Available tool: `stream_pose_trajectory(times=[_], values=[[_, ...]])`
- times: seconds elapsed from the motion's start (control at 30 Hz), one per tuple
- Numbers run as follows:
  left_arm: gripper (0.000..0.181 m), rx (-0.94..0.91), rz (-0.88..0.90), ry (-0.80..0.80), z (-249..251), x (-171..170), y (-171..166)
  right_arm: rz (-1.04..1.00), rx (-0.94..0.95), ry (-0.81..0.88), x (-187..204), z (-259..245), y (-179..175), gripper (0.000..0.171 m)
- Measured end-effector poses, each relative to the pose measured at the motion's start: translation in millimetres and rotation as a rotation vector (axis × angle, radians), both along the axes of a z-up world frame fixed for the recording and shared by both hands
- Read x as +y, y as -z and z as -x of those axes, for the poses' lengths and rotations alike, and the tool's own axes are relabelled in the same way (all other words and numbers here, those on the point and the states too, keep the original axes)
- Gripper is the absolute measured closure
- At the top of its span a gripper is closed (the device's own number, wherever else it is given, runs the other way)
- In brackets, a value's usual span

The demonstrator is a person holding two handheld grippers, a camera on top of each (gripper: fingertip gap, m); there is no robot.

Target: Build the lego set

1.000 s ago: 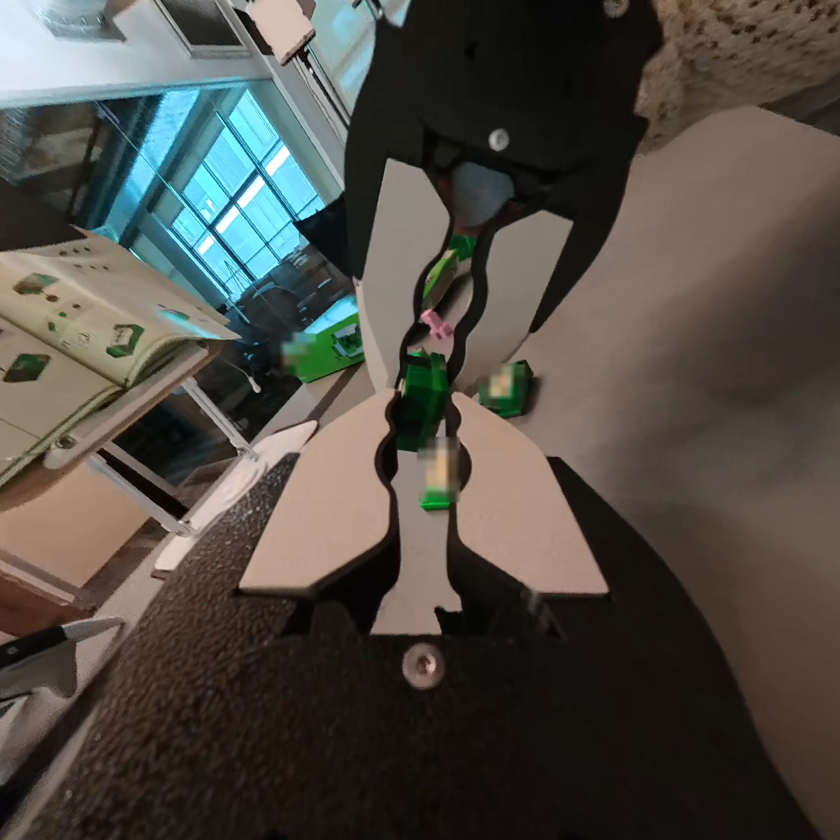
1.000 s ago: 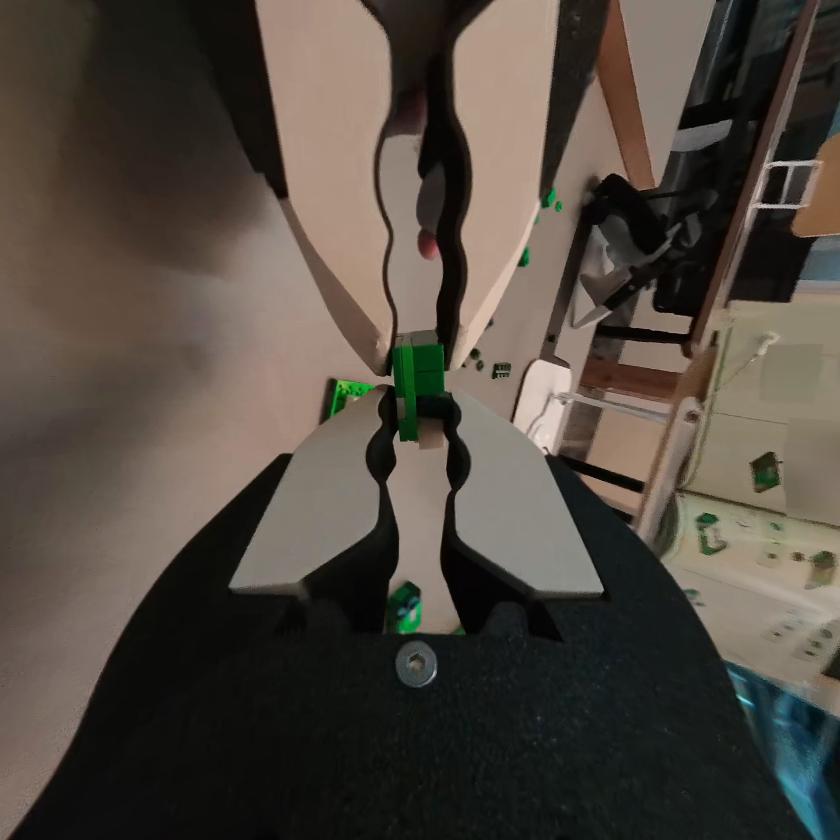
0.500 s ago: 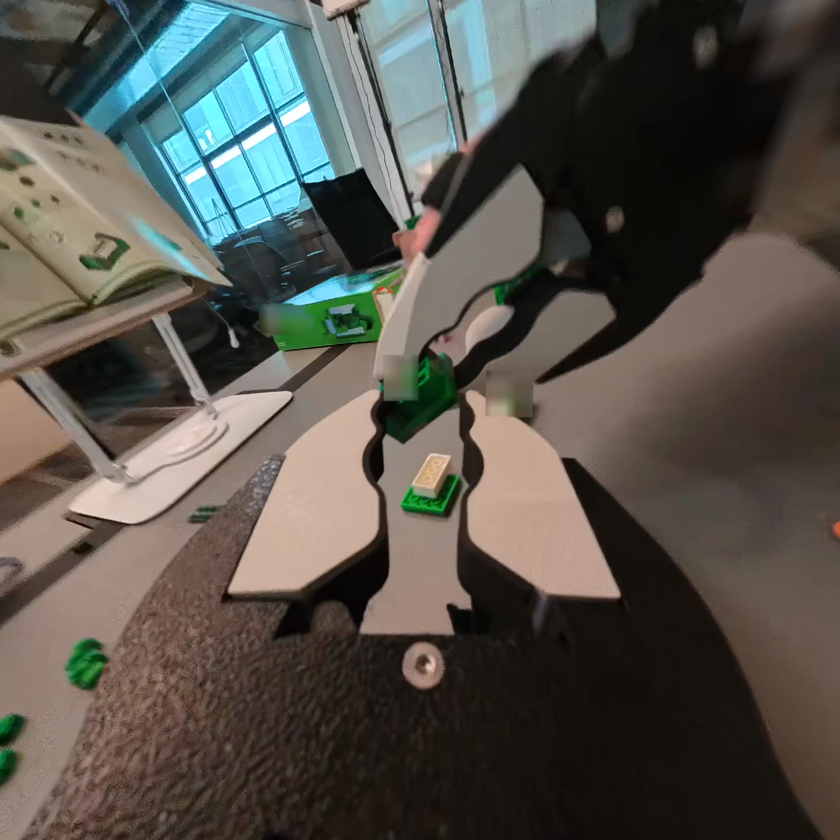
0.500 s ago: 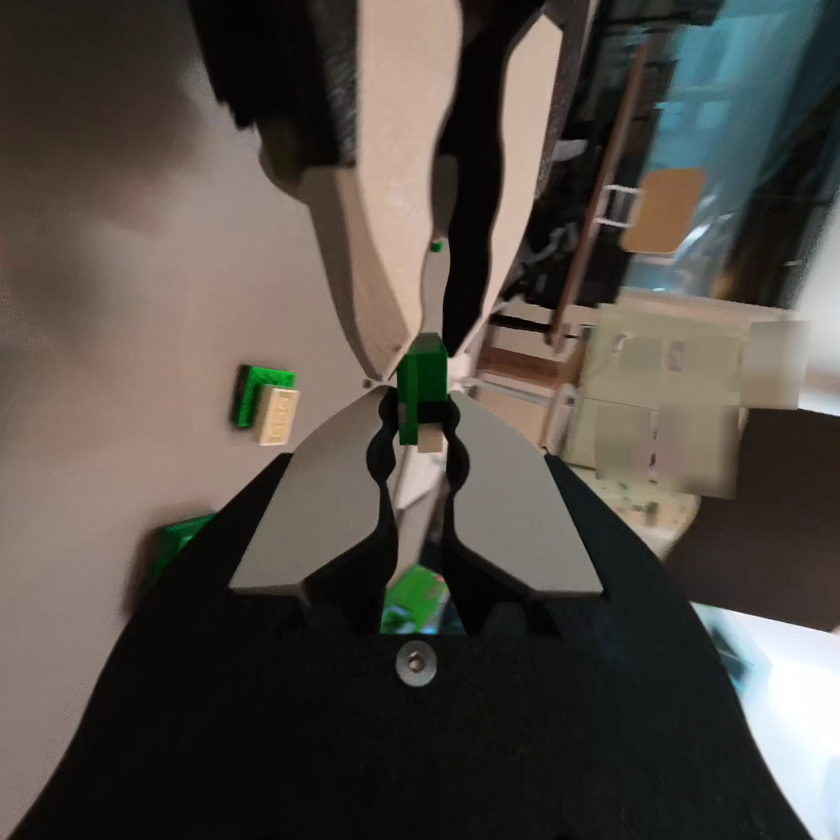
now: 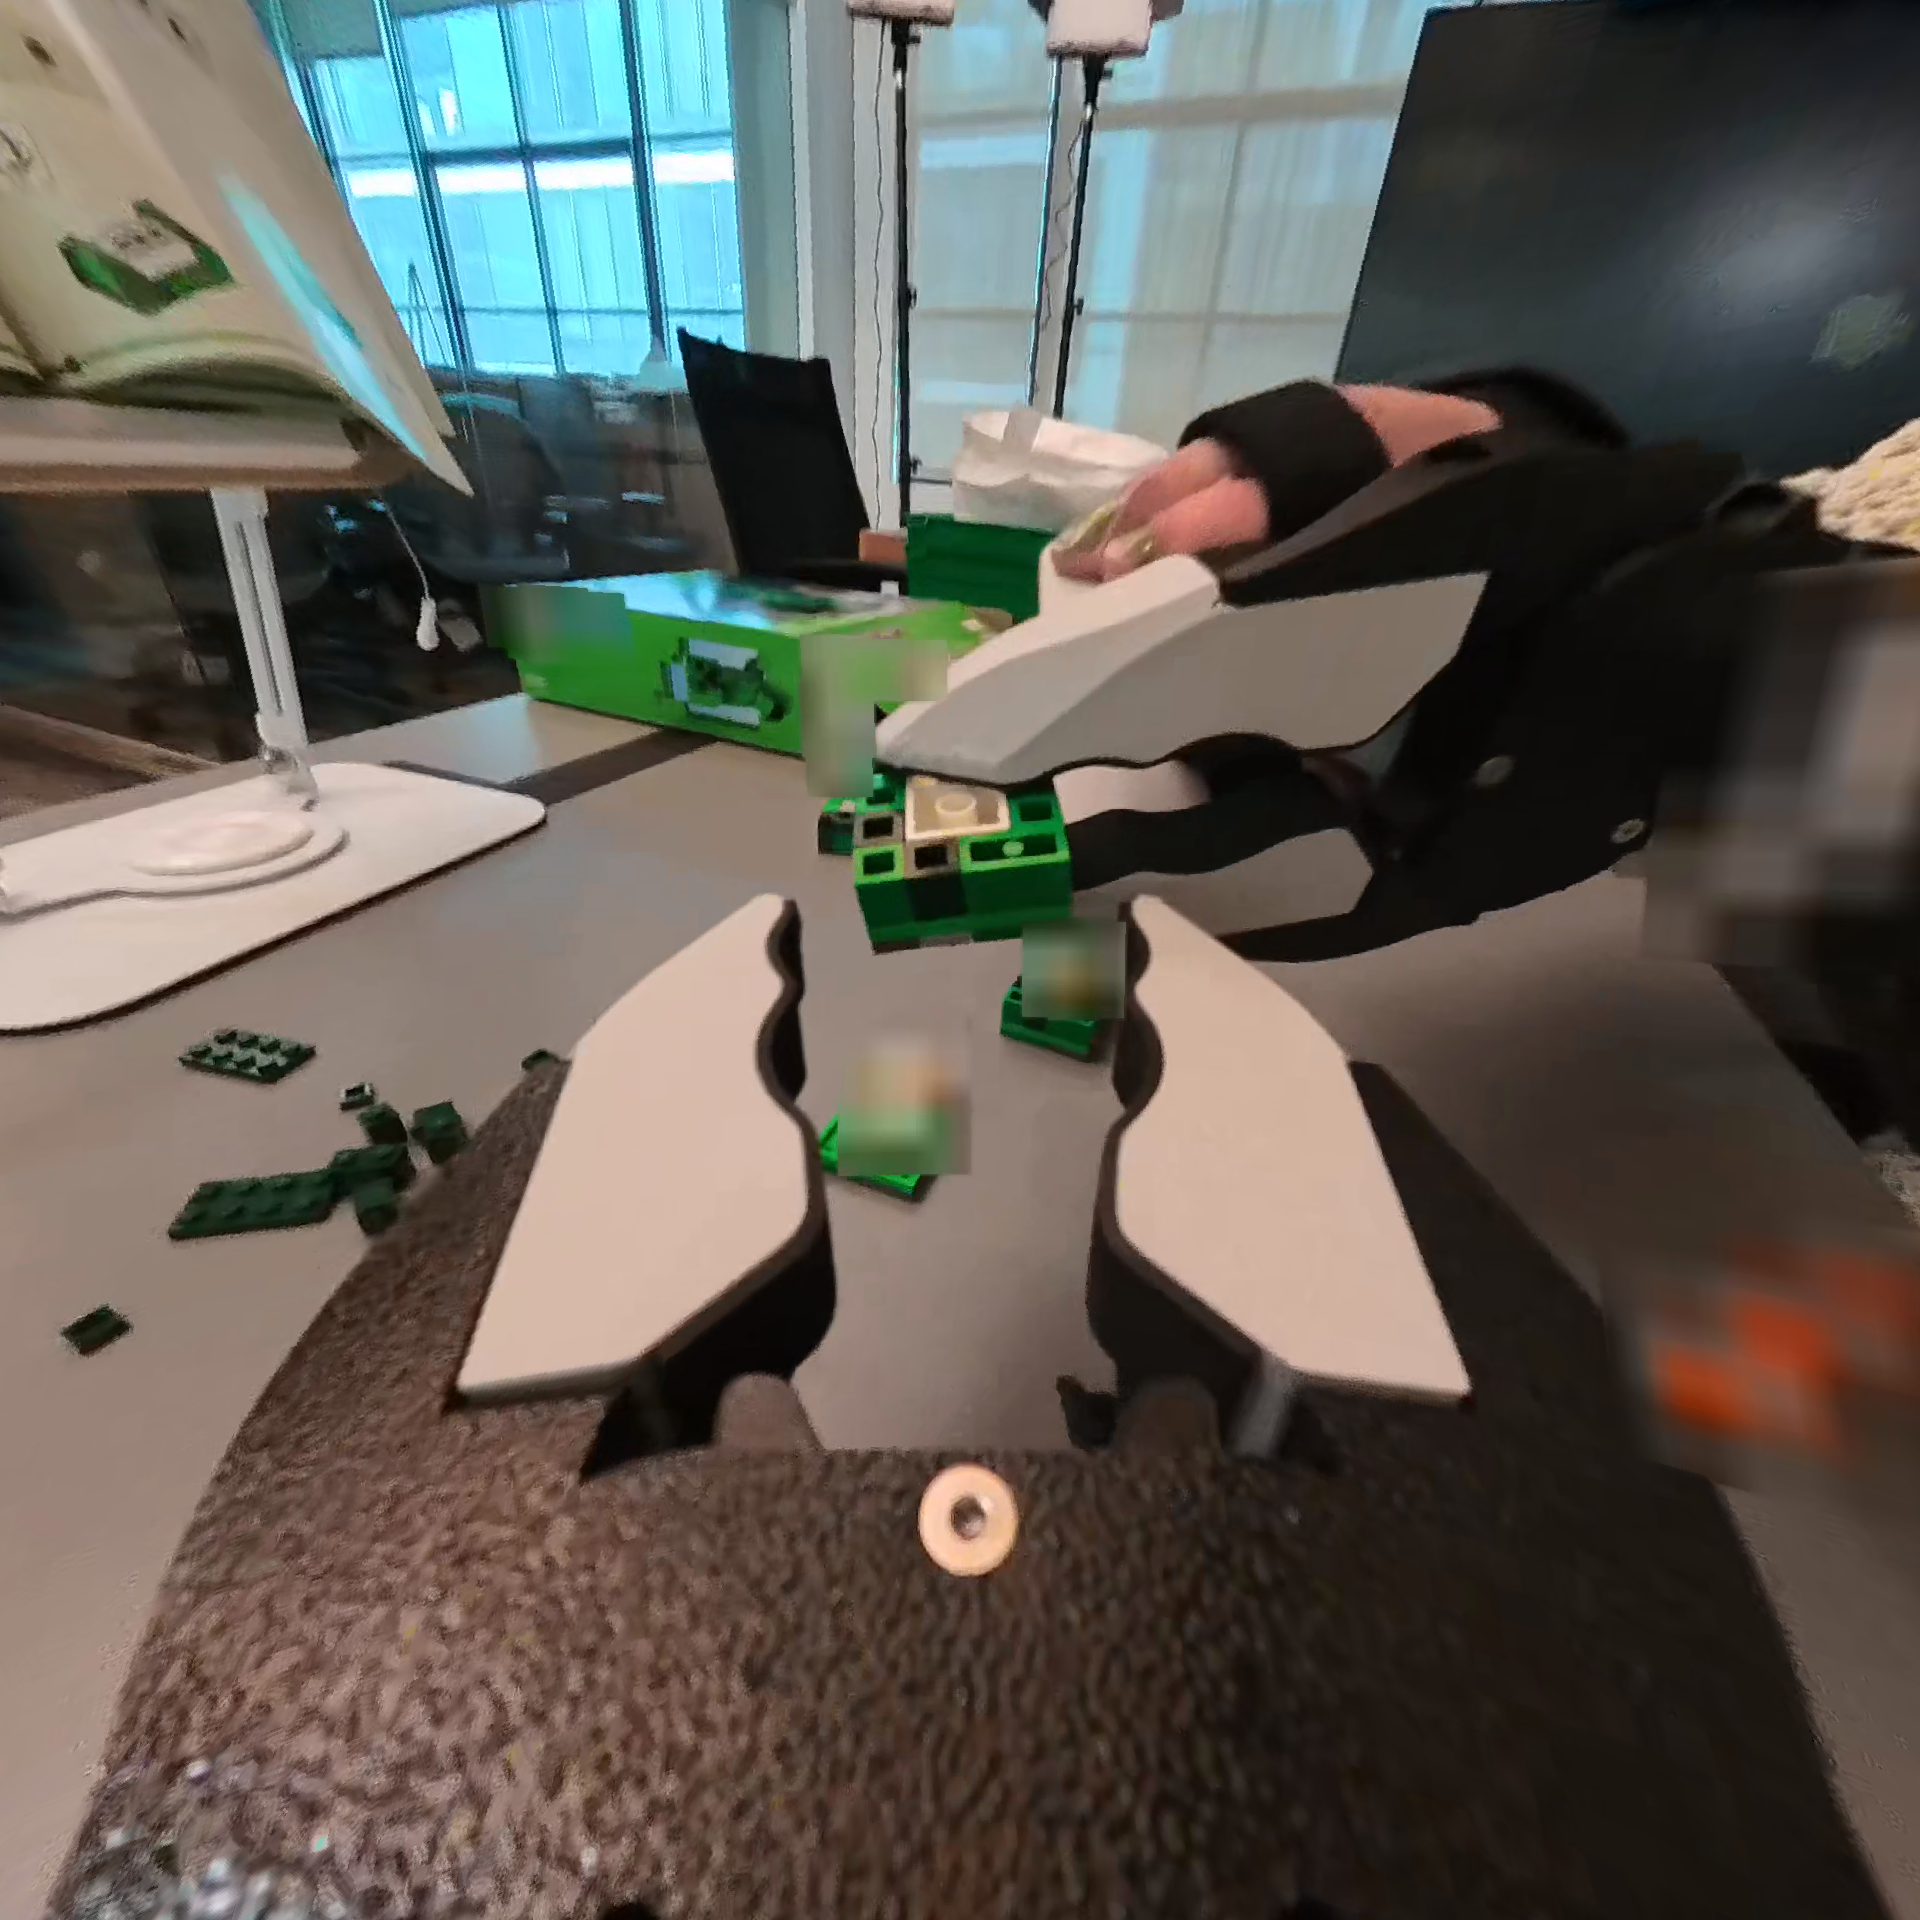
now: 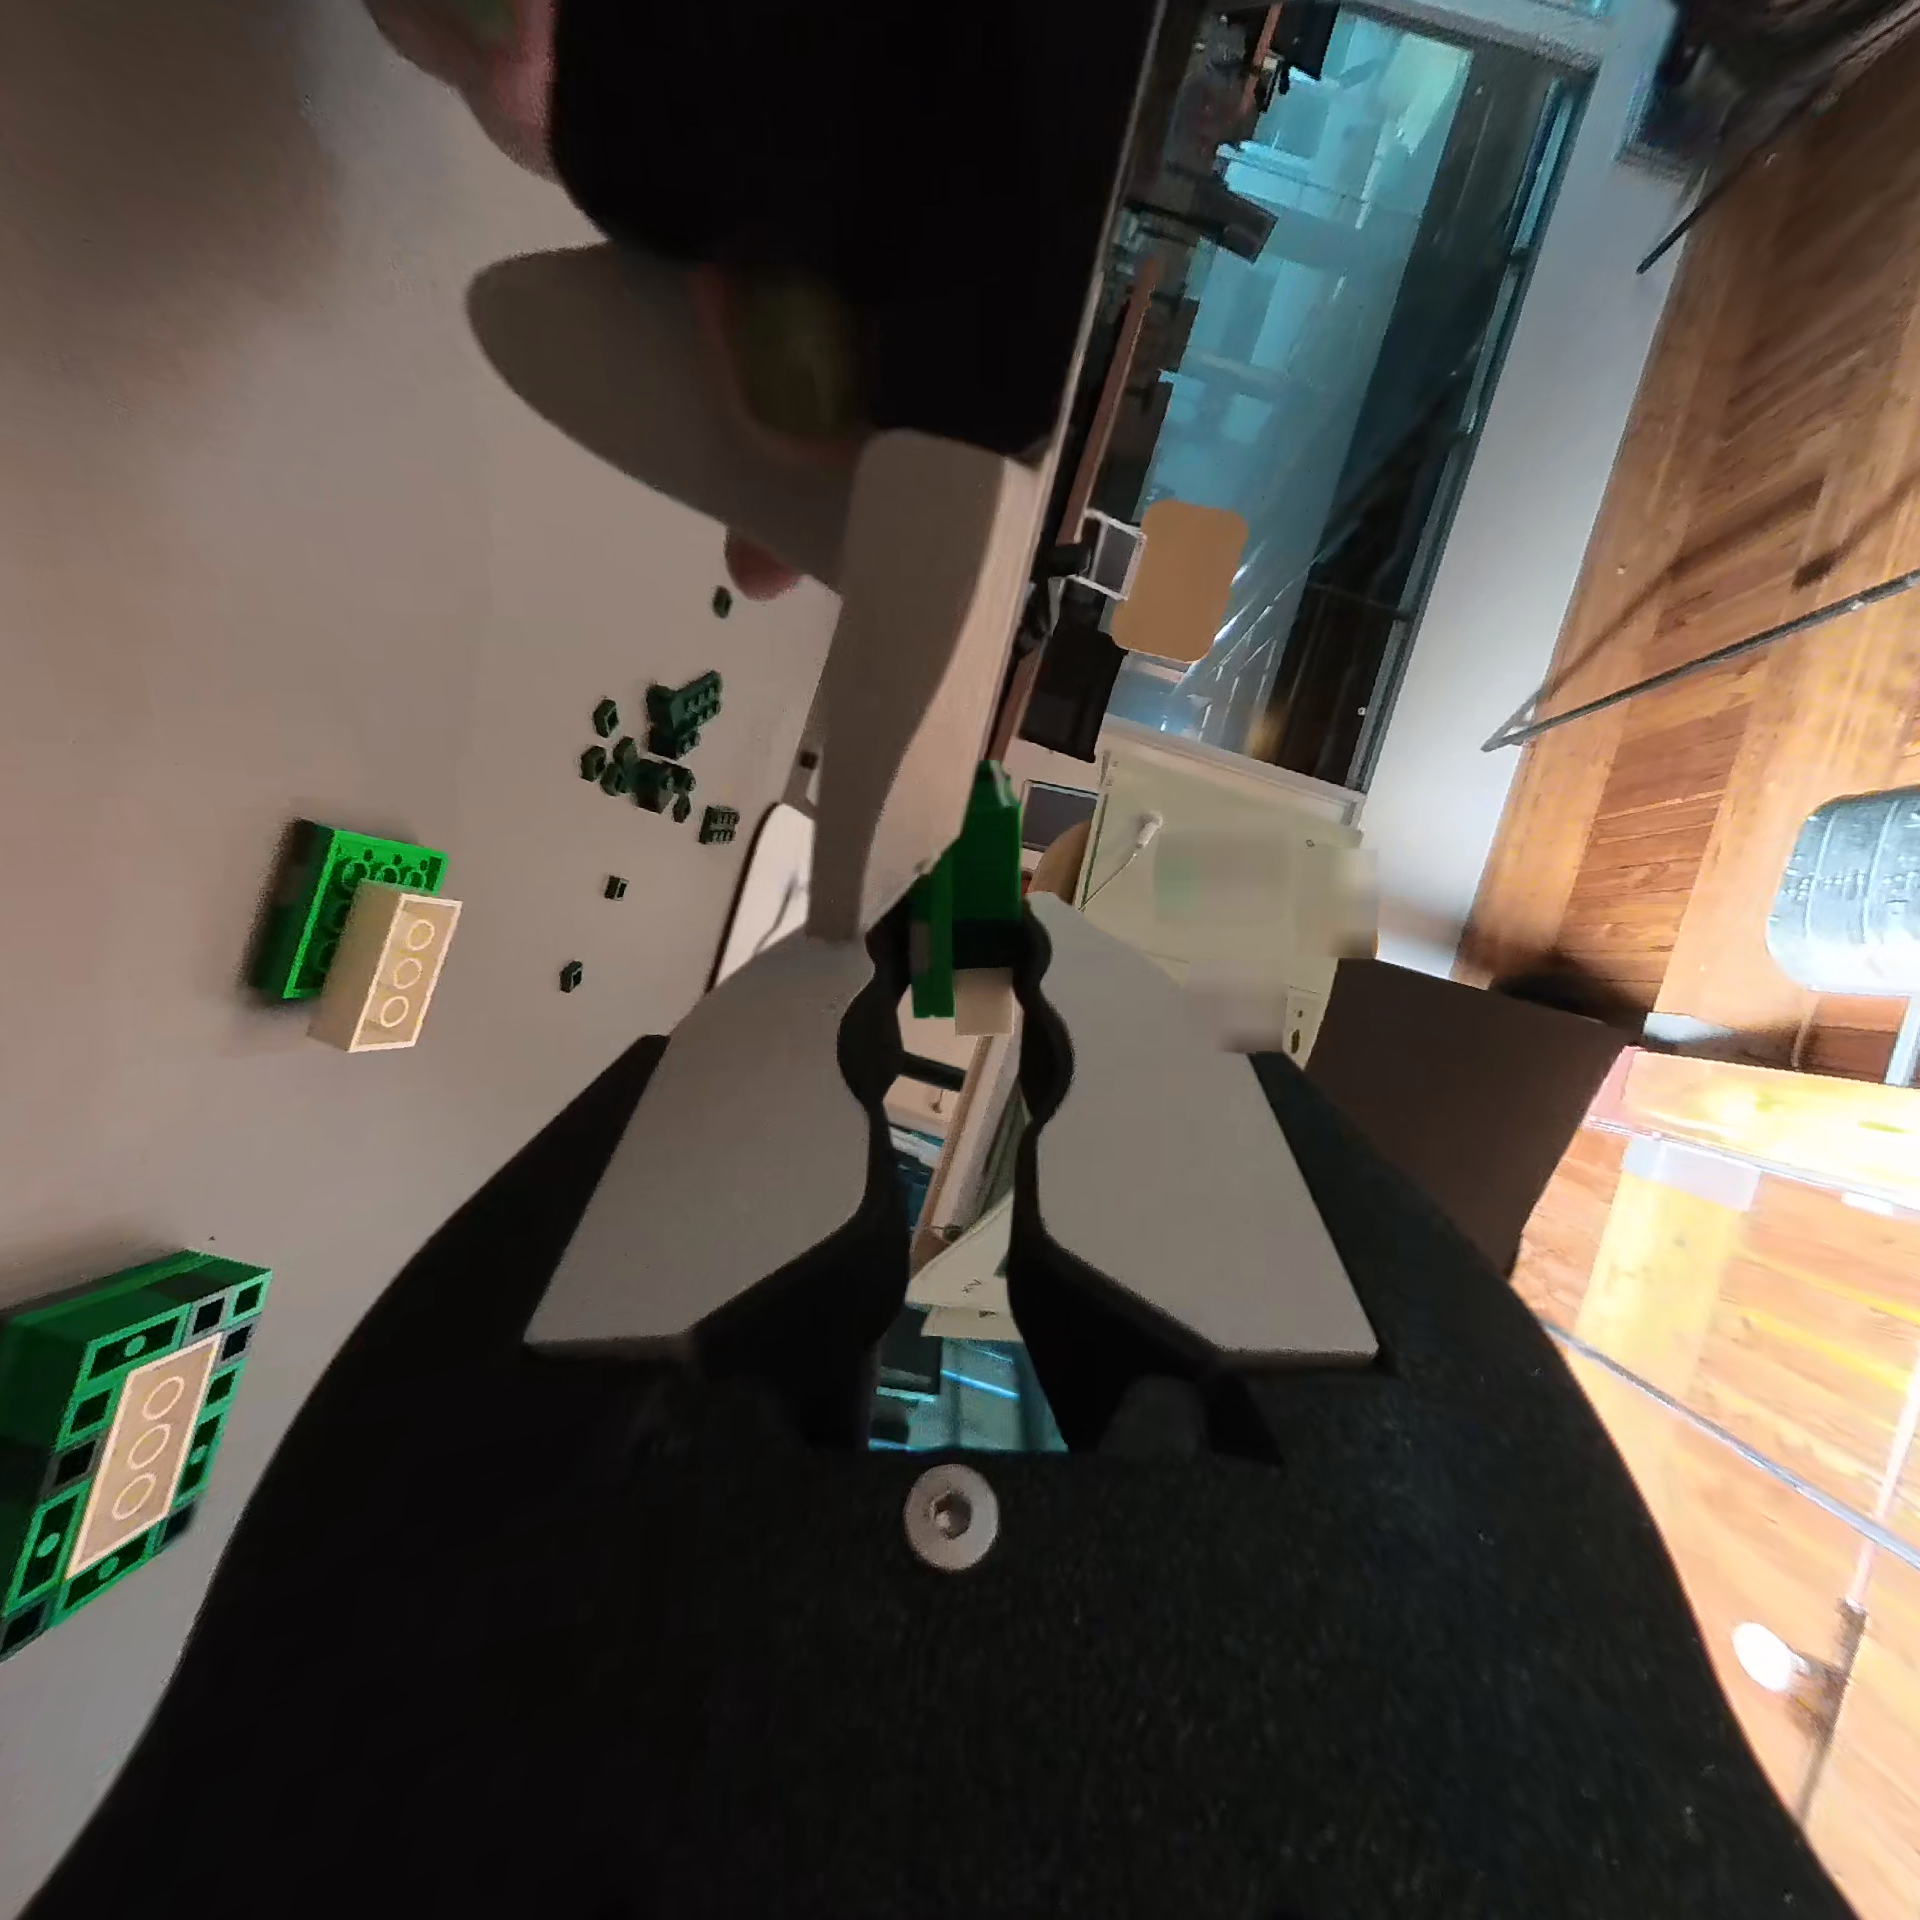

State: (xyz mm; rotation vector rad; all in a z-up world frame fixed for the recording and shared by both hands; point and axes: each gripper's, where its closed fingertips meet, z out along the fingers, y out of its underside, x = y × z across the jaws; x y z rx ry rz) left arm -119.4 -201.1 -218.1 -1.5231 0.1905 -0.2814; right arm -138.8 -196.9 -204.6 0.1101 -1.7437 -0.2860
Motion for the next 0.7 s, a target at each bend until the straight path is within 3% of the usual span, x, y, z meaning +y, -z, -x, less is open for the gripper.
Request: stream_pose_trajectory(times=[0.17,0.27,0.37,0.47,0.53,0.7], values=[[0.144,0.036,-0.008,-0.007,-3,0,1,-0.021,0.001,0.007,0,0,2,0.153],[0.145,0.069,-0.018,-0.024,-1,0,-1,0.059,0.027,-0.027,-1,-2,-1,0.152],[0.145,0.113,-0.005,-0.056,3,1,3,0.234,0.043,0.04,15,-8,-6,0.127],[0.145,0.132,-0.012,-0.082,7,0,4,0.398,0.074,0.178,55,-22,-1,0.121],[0.145,0.163,-0.015,-0.138,17,0,4,0.573,0.125,0.277,91,-37,8,0.125],[0.145,0.271,0.015,-0.349,50,-3,9,1.273,0.381,0.444,171,-84,27,0.126]])
